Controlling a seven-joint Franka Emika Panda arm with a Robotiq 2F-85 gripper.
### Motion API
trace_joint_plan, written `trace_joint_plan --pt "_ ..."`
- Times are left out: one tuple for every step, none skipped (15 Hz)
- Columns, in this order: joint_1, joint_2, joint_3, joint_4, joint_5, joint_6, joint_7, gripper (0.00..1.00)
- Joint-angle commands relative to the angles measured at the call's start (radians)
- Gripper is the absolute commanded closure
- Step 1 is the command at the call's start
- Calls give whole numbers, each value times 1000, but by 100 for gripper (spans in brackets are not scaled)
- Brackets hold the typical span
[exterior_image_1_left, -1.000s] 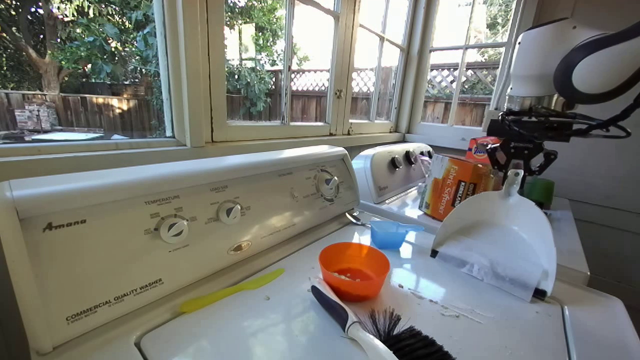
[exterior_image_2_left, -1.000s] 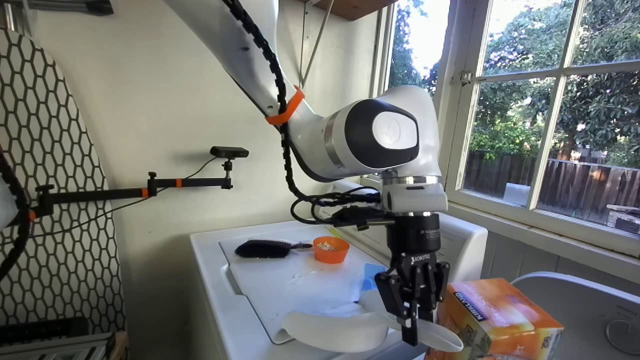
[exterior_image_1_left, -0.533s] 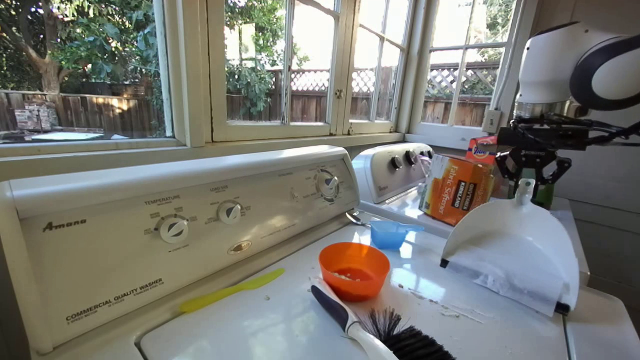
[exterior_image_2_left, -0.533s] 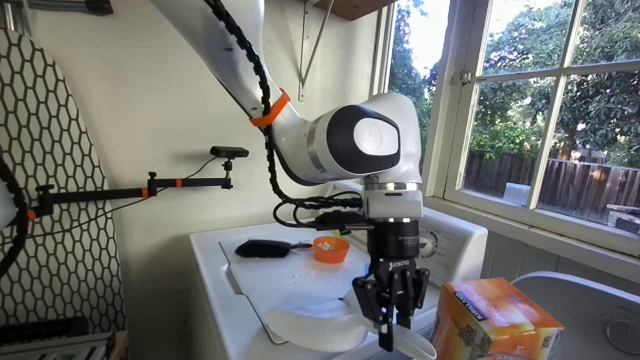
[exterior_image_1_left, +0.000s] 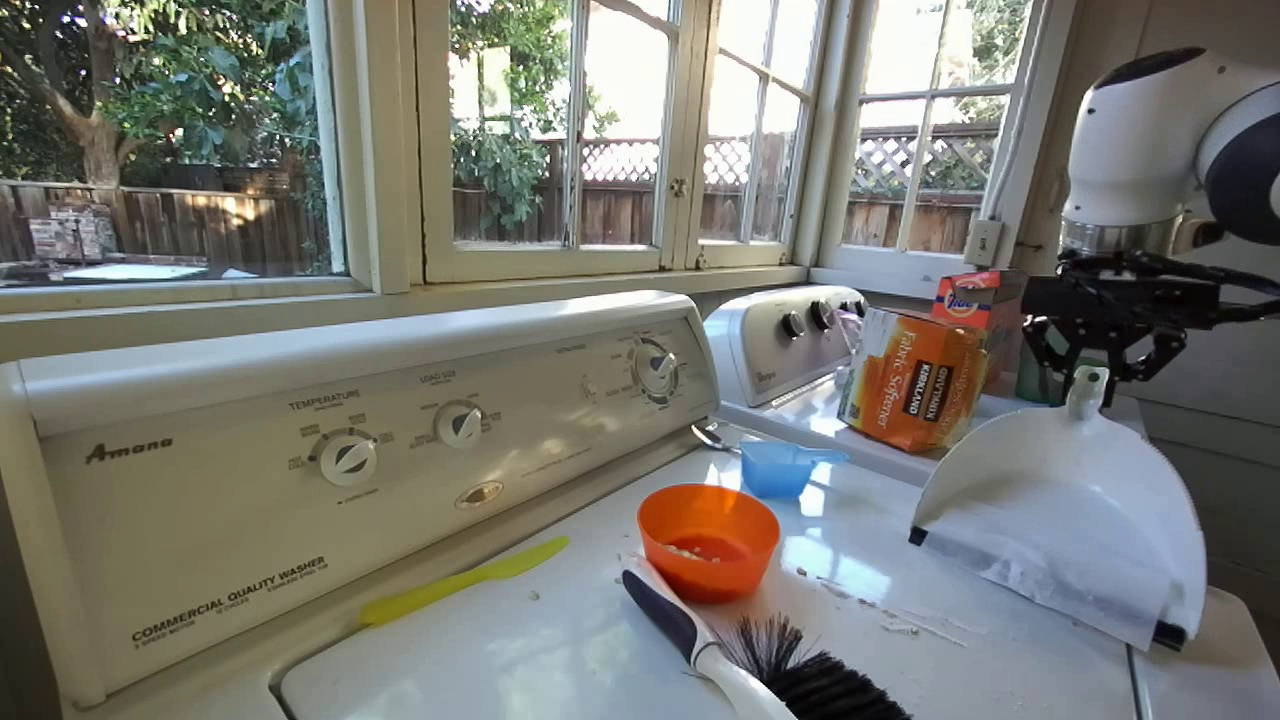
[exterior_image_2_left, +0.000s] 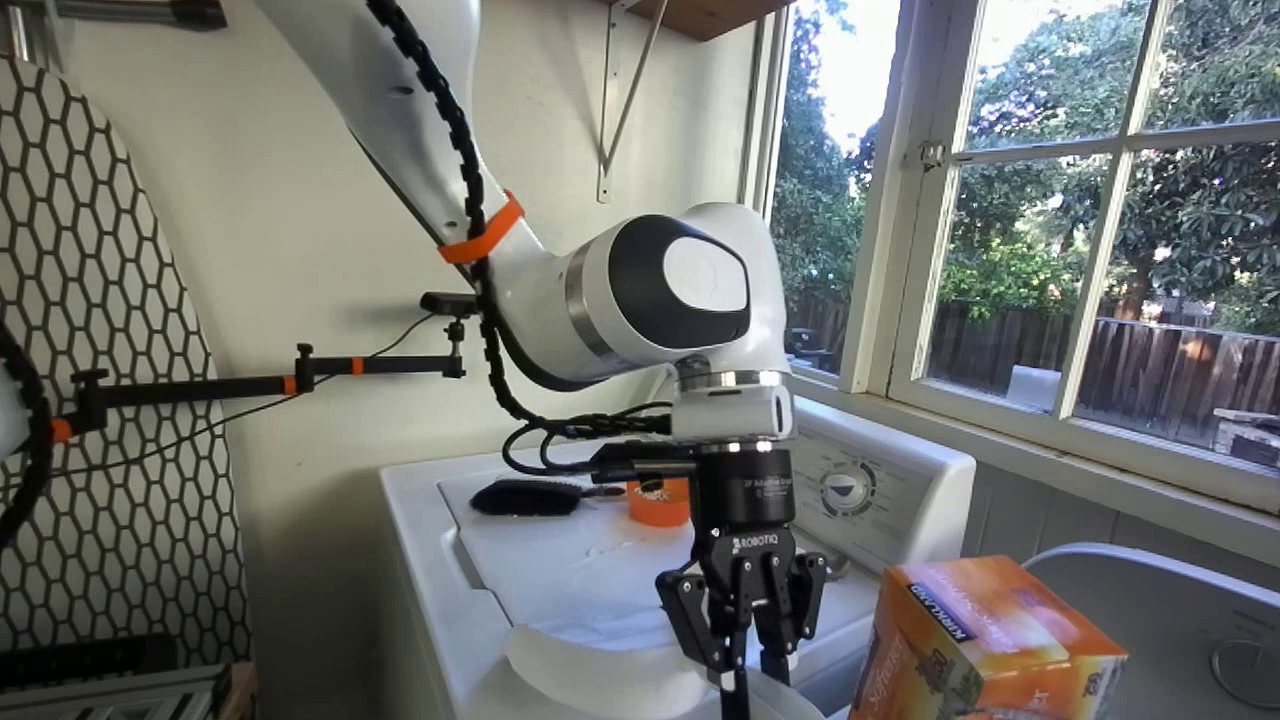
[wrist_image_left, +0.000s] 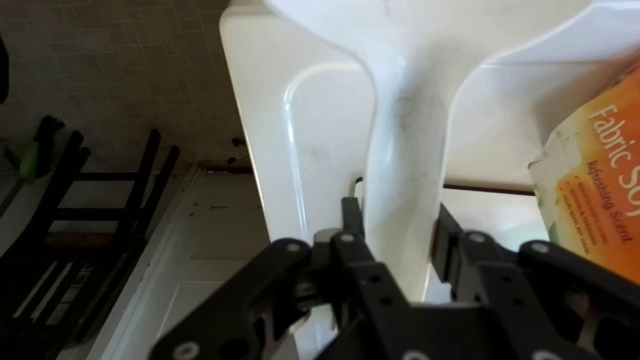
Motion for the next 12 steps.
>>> trace_joint_plan --pt "-21 -42 24 -48 -84 24 102 90" --pt "-22 -39 28 -47 -94 30 119 90" --pt "-21 -36 32 -46 -101 32 135 90" --pt "-20 -31 36 -45 -103 41 149 90" --pt "-19 -24 41 -44 -100 51 161 90" --pt "-18 -21 46 -45 -97 61 171 90" --pt "-15 -18 51 -47 -91 68 182 90" --pt "-14 -16 57 -48 -91 75 192 90" --pt "-13 -14 62 -50 -91 82 201 90" --pt "-12 -11 67 -52 -89 88 207 90" --pt "-10 -8 72 -53 -89 94 213 90" --pt "-9 -5 76 -52 -90 98 216 90"
